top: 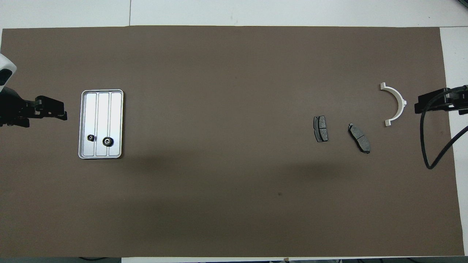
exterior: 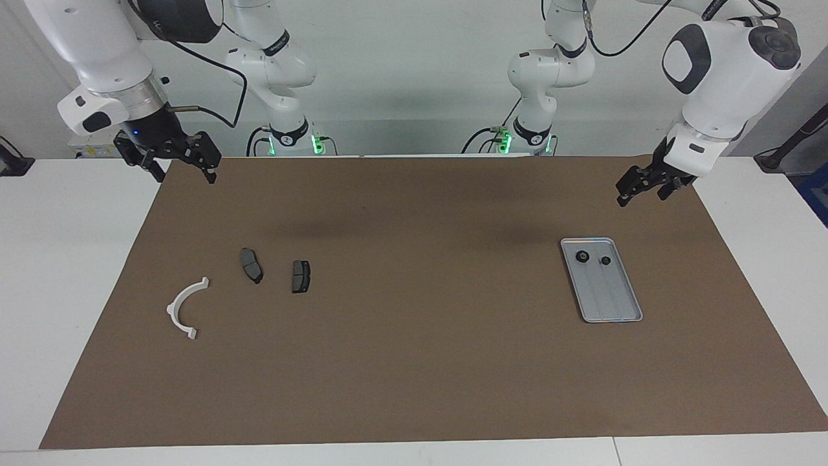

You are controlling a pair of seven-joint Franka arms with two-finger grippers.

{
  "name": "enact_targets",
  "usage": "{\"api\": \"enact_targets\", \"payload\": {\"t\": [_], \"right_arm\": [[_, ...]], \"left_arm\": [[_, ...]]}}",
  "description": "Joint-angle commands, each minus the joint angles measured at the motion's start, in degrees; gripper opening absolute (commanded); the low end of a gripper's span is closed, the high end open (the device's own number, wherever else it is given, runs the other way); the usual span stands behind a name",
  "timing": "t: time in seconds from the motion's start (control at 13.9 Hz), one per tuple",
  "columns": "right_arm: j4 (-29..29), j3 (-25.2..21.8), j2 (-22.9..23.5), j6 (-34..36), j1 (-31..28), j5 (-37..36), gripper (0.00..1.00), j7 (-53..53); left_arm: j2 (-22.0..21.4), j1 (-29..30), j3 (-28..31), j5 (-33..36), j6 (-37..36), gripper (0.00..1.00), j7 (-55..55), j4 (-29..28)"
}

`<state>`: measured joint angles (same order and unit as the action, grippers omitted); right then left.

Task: Pick bearing gear from pile to tray

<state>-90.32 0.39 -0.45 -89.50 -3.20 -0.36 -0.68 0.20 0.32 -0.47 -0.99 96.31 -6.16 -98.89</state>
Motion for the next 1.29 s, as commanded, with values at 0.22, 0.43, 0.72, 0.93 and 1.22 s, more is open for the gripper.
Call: {"api": "enact_targets", "payload": {"t": [0.22, 0.43, 0.72, 0.93, 1.22], "right_arm": [[-1.00, -0.22, -0.69, -0.68, -0.32, 0.28, 0.99, 1.56], [-1.43, -0.22, -0.60, -1.55, 0.03, 0.28, 0.99, 1.04], [-0.91, -0.04, -0.43, -1.55, 0.30, 0.28, 0.99, 0.77], [-0.73, -0.04, -0.34, -1.12, 0.29, 0.28, 0.99, 0.77], [-0.73, 0.31, -0.43, -0.50, 0.03, 1.06, 1.00, 0.77]], "left_arm": [[0.59, 0.21, 0.29, -0.41, -0.86, 1.00, 0.27, 1.42], [0.59, 0.39, 0.55, -0.41, -0.86, 1.00, 0.27, 1.42], [0.50, 0.56, 0.29, -0.41, -1.39, 1.00, 0.27, 1.34], [0.50, 0.56, -0.67, -0.41, -1.12, 1.00, 0.27, 1.34], [0.50, 0.56, -0.68, -0.41, -1.12, 1.00, 0.27, 1.51]]}}
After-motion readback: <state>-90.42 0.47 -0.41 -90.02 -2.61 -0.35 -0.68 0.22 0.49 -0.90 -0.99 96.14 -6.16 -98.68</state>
